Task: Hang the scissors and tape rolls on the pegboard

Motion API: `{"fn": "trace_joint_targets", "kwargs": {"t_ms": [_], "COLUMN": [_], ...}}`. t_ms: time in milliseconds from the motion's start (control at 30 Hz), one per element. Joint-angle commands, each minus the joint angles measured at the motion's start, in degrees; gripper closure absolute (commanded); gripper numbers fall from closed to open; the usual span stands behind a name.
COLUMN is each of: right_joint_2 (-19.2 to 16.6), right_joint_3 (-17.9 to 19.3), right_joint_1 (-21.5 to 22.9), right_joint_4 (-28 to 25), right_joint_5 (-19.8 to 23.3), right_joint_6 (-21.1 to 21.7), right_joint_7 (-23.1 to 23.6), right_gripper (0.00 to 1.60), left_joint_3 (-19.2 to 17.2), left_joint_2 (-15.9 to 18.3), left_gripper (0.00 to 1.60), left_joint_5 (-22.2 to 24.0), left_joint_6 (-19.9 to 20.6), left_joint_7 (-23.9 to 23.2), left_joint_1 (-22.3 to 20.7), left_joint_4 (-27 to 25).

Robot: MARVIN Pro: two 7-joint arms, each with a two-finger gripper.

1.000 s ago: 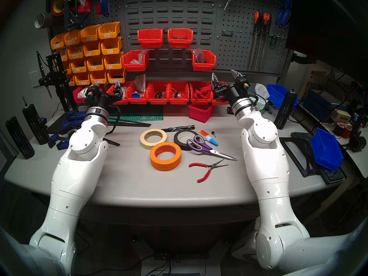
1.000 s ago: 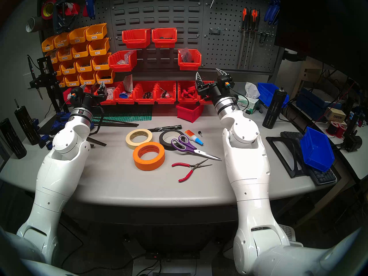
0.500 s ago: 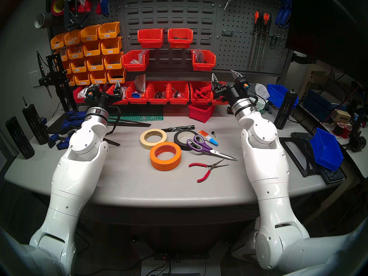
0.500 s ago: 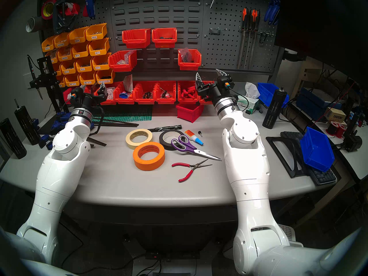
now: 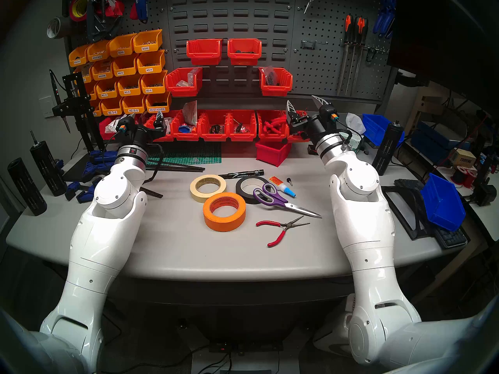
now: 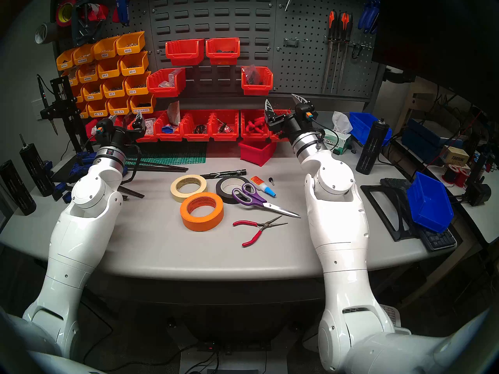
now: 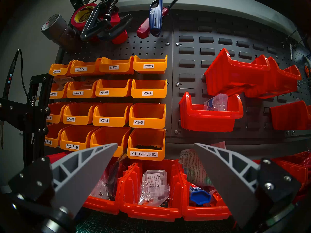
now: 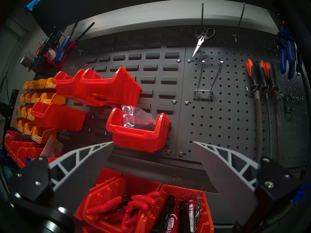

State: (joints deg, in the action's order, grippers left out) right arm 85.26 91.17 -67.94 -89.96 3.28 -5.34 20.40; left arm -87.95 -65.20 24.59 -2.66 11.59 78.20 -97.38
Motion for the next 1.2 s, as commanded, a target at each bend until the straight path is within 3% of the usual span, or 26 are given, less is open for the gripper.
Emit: {"fn": "trace_joint_targets", "kwargs": {"t_ms": [0, 1167], "right_joint_2": [-1.2, -4.2], "right_joint_3": [0.5, 4.5], "right_joint_1": [1.7, -6.5], "right_joint_4": [-2.6, -15.2], "right_joint_5": [0.3, 4.8], "right_joint_6": [0.8, 12.0], "right_joint_7": [1.1, 9.8], "right_gripper": [0.00, 0.00], "left_joint_3": [-0.4, -0.4], "left_joint_2": [0.1, 0.1], "left_gripper": [0.00, 0.00], "left_joint_5": [0.0, 0.0], "left_joint_6": [-0.6, -0.6], "left_joint_7": [-0.1, -0.1], "left_joint_1": [-1.7, -1.7], "left_joint_4": [-1.5, -1.5]}}
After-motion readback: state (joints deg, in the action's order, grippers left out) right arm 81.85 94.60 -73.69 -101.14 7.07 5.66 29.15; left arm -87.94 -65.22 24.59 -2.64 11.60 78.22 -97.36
